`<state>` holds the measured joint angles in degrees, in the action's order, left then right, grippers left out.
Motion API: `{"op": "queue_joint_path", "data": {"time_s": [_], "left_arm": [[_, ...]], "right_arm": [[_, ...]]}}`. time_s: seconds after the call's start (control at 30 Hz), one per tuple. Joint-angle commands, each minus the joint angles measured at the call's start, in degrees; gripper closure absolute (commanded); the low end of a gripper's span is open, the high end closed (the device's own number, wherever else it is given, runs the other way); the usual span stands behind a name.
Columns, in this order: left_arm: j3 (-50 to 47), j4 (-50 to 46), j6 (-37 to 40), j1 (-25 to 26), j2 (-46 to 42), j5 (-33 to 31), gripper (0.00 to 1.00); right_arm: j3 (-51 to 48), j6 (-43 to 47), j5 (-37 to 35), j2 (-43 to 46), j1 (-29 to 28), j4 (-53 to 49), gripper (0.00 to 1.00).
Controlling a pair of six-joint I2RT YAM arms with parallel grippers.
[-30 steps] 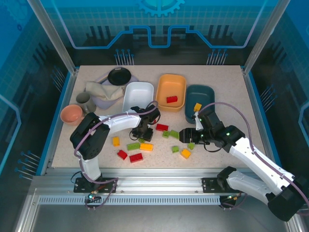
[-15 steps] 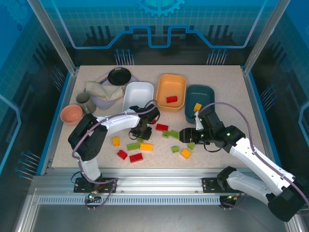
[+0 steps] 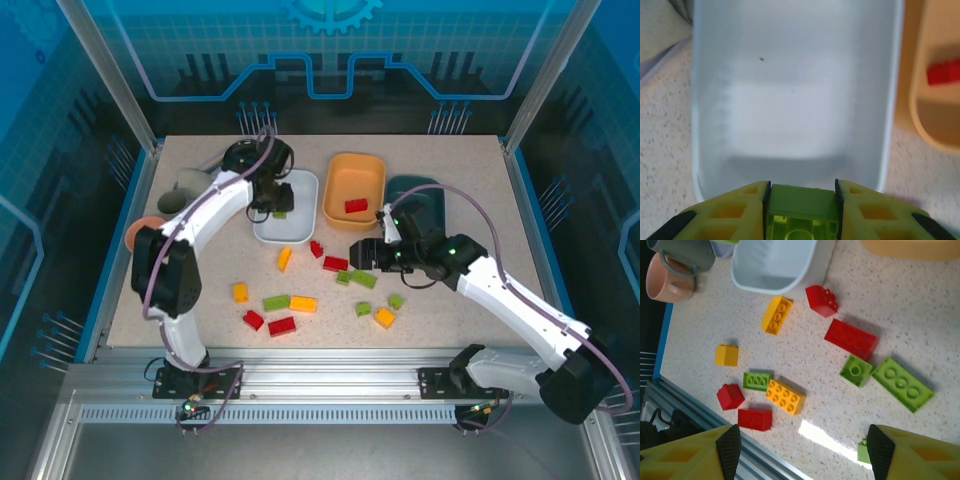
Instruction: Sort the legos into containers by color
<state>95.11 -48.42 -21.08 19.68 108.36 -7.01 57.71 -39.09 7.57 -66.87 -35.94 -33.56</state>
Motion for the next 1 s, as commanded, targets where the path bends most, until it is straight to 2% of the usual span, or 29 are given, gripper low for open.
{"op": "queue_joint_path", "data": {"time_s": [0.0, 0.13, 0.23, 0.37, 0.43, 0.63, 0.97], "left_arm": [[5.1, -1.3, -1.1, -2.6, 8.7, 5.3, 0.65], [10.7, -2.5, -1.8, -3.7, 15.8, 7.5, 0.62], [12.8, -2.8, -1.9, -3.6, 18.2, 9.0, 0.57], [13.2, -2.7, -2.5, -3.7, 17.5, 10.1, 0.4], [12.7, -2.6, -3.0, -3.6, 15.4, 10.4, 0.35], [3.3, 2.2, -6.8, -3.3, 1.6, 13.5, 0.28], [-27.3, 5.2, -16.9, 2.0, -28.0, 16.8, 0.25]], "right_arm": [[4.7, -1.5, -5.8, -3.0, -1.5, -2.8, 0.31], [7.1, -4.8, -13.8, -4.8, -1.6, -11.1, 0.3], [6.3, -6.6, -15.8, -4.2, -1.4, -14.2, 0.3], [4.3, -8.3, -16.6, -2.5, -1.2, -17.2, 0.28], [3.3, -8.9, -16.8, -1.9, -1.0, -18.9, 0.28], [-2.5, -11.3, -14.9, 0.8, 0.6, -20.6, 0.25], [-5.1, -9.1, -14.4, 1.4, 0.2, -18.0, 0.28]]}}
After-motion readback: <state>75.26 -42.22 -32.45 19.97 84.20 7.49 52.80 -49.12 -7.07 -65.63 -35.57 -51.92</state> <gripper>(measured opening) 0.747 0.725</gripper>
